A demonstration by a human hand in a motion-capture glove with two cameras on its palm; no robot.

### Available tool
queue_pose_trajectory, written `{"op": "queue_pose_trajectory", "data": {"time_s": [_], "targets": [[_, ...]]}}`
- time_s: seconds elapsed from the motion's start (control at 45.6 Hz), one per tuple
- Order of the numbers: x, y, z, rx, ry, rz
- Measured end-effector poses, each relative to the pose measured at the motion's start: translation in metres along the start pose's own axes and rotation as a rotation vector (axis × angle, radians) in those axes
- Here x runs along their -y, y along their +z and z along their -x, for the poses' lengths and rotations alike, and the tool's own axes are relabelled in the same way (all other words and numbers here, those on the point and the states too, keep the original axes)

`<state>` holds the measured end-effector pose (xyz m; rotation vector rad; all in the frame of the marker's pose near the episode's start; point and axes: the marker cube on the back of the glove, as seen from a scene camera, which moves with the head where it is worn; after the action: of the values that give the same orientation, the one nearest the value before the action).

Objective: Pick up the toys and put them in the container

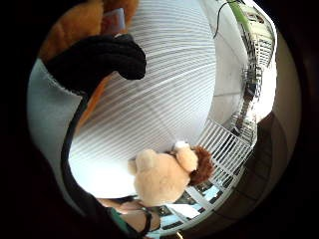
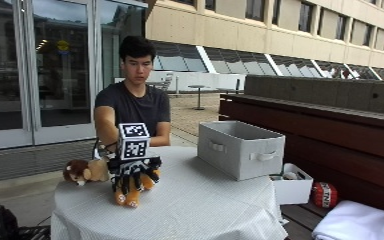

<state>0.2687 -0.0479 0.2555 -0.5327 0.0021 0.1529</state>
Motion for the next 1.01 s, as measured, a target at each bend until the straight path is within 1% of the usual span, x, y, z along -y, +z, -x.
{"op": "queue_pose_trajectory", "data": {"time_s": [0.132, 0.417, 0.571, 0.637, 0.702, 0.79, 0.9, 1.01], "targets": [[-0.006, 0.003, 0.001, -0.017, -0.006, 0.006], [-0.015, -0.003, 0.017, -0.065, 0.008, -0.183], [-0.021, -0.020, 0.021, -0.098, 0.028, -0.205], [-0.030, -0.037, 0.026, -0.089, 0.034, -0.197], [-0.041, -0.066, 0.032, -0.085, 0.053, -0.213], [-0.061, -0.111, 0.042, -0.073, 0.053, -0.283], [-0.080, -0.153, 0.057, -0.082, 0.060, -0.371], [-0.100, -0.192, 0.081, -0.090, 0.028, -0.435]]}}
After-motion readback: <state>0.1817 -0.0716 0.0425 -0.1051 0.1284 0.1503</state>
